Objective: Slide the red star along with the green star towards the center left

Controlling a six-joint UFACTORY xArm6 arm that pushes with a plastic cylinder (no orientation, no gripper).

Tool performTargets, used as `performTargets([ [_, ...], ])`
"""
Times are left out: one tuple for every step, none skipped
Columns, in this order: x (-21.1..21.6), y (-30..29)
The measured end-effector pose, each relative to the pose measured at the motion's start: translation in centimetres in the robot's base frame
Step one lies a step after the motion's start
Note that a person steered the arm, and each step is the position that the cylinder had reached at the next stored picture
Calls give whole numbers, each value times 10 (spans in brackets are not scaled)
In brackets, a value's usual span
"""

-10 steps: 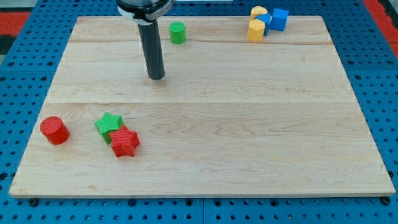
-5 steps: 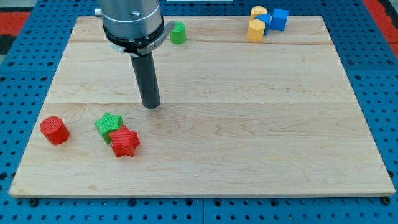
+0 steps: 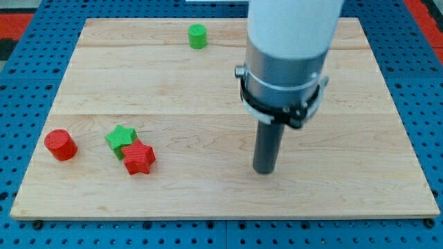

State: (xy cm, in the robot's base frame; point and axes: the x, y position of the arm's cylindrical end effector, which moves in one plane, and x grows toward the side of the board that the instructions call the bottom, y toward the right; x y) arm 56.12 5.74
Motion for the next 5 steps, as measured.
performTargets([
  [16,-35],
  [16,-88],
  [13,-126],
  [-18,-188],
  [-42,-241],
])
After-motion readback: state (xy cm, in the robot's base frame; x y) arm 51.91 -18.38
